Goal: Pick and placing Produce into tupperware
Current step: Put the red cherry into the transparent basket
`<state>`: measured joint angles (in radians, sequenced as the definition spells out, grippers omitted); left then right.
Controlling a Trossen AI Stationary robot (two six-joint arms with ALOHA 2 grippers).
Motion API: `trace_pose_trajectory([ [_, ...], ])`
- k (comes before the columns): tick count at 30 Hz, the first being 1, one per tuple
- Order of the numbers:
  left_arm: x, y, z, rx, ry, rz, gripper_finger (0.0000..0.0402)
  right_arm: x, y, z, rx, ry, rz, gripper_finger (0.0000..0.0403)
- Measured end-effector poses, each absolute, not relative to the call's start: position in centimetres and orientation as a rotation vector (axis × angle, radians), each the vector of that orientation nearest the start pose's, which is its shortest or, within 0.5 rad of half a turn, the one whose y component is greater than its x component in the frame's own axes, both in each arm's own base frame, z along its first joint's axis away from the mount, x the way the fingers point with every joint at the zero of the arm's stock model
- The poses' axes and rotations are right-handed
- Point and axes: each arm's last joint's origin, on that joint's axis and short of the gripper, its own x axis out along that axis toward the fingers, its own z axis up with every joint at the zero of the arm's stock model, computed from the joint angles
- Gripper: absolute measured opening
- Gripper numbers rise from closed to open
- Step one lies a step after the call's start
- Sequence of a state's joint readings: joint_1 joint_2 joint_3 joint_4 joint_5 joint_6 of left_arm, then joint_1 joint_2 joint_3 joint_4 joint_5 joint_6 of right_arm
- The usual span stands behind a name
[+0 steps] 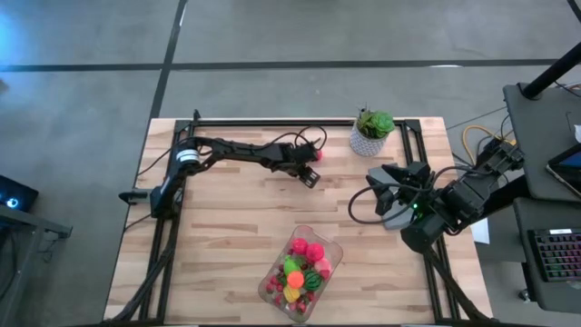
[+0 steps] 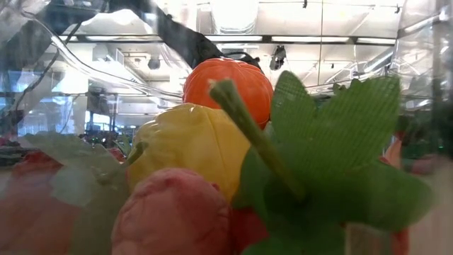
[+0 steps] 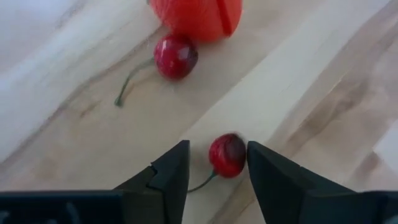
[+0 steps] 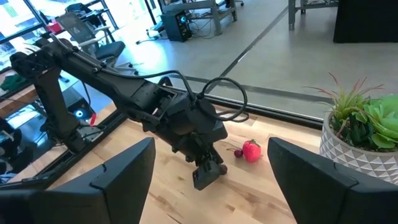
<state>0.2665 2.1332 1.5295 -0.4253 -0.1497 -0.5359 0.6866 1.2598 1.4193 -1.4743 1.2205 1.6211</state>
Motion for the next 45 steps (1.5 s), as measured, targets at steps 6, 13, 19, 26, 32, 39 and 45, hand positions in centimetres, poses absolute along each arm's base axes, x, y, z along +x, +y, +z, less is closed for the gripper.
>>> trace_pose_trajectory([
  [6,43.1,11.9,14.3,-0.546,0.947,0.638,0.0131,16.5,10.0,37.8,0.436,0.192,-0.832,0.0306],
  [13,43.2,11.8,14.3,-0.543,0.944,0.638,0.0129,16.5,10.0,37.8,0.435,0.193,-0.832,0.0313],
  [19,43.3,11.8,14.6,-0.538,0.95,0.636,0.0122,16.5,10.0,37.8,0.435,0.193,-0.832,0.0307],
  [26,43.3,11.8,14.7,-0.517,0.965,0.628,0.0063,16.5,10.0,37.8,0.437,0.192,-0.832,0.0304],
  [32,43.2,11.6,14.8,-0.52,0.976,0.627,0.0052,16.5,10.0,37.8,0.436,0.192,-0.832,0.0311],
  [39,42.8,9.8,16.8,-0.521,0.992,0.568,0.005,16.5,10.0,37.8,0.436,0.192,-0.832,0.0304],
  [45,42.0,6.8,22.3,-0.475,0.882,0.482,0.005,16.5,10.0,37.8,0.435,0.193,-0.831,0.0304],
])
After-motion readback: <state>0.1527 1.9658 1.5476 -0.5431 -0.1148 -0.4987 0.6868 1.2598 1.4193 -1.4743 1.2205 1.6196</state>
